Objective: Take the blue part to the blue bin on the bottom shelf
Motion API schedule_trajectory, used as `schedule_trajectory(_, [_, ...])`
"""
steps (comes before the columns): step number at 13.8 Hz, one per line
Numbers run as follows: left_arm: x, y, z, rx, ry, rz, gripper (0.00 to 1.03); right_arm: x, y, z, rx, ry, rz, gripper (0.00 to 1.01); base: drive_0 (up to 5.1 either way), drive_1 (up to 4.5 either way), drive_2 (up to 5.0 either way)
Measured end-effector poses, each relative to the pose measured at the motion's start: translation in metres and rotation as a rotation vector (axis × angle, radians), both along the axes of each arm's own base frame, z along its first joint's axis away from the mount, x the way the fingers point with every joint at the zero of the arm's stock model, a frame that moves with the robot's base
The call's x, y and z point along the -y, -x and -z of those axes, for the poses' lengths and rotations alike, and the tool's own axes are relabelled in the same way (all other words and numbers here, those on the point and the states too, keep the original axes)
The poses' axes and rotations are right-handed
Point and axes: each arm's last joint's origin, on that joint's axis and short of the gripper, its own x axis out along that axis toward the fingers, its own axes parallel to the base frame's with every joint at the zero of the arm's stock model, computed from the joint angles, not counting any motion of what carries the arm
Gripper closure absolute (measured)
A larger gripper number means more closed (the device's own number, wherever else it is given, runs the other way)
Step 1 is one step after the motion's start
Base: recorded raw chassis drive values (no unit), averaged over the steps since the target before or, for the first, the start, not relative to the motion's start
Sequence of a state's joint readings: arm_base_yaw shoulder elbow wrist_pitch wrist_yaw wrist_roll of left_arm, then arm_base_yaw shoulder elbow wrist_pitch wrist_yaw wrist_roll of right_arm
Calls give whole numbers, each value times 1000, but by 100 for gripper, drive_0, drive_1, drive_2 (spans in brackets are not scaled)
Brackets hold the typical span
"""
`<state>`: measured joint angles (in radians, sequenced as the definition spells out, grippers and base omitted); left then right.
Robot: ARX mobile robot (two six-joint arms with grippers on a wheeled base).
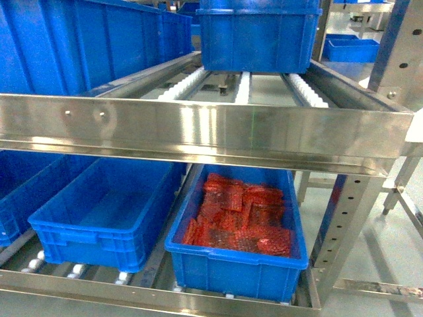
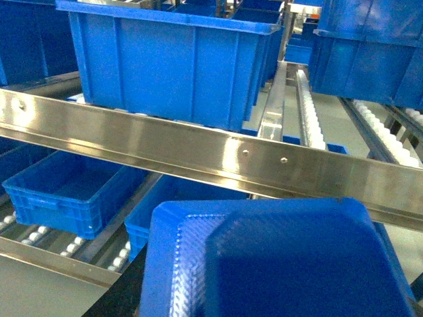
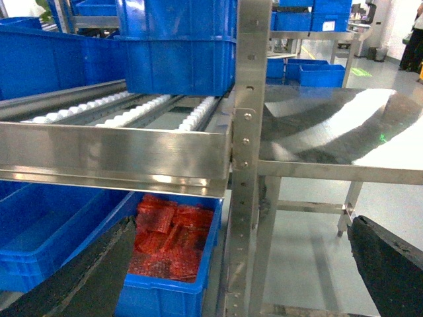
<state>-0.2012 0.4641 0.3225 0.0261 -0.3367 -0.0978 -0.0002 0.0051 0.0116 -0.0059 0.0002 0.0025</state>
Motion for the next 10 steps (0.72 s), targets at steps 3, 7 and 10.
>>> schedule_trajectory(3, [0, 0, 0, 0, 0, -1, 60, 0, 0, 0, 2, 0, 0, 3, -501, 244, 244])
schedule_trajectory(7, [0, 0, 0, -3, -1, -1, 60, 0, 0, 0, 1, 0, 0, 3, -501, 244, 244])
schedule_trajectory(10, [0, 0, 0, 2, 0, 0, 60, 0, 0, 0, 0, 0, -1, 3, -501, 244, 244])
